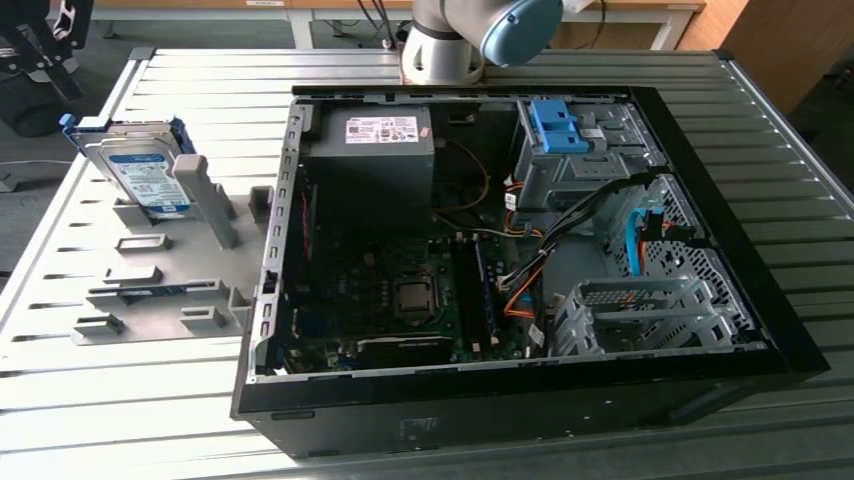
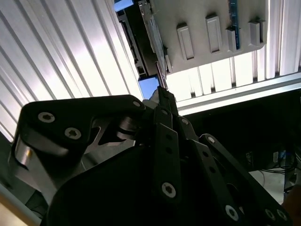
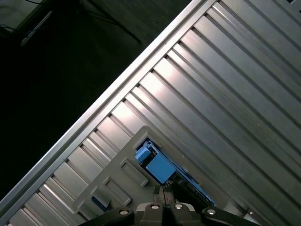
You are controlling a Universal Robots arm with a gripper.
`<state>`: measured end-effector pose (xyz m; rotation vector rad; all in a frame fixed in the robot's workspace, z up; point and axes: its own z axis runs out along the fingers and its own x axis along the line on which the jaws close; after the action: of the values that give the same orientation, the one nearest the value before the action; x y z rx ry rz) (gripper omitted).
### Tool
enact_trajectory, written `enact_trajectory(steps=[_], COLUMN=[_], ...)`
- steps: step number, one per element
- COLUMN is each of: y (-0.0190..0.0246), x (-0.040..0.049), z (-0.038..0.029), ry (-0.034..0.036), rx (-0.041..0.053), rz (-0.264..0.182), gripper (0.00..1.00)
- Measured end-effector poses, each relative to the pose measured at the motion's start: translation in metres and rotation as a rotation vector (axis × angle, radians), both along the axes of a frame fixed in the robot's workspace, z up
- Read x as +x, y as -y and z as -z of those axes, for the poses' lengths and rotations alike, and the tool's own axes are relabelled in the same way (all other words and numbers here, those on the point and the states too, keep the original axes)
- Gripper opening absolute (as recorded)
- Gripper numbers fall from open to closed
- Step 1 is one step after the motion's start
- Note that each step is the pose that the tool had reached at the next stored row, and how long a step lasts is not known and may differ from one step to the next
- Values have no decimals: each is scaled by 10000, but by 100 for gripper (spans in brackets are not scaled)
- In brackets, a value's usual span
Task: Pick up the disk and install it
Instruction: 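Pick up the disk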
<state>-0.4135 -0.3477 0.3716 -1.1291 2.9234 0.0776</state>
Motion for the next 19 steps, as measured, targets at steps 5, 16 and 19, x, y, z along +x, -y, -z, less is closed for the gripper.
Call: enact_trajectory(steps=[5,16,19], y=[0,0,0], x=[0,0,0], z=[0,0,0], ry=[0,0,0], rx=[0,0,0], rz=[-159,-517,-714], gripper=[11,11,11])
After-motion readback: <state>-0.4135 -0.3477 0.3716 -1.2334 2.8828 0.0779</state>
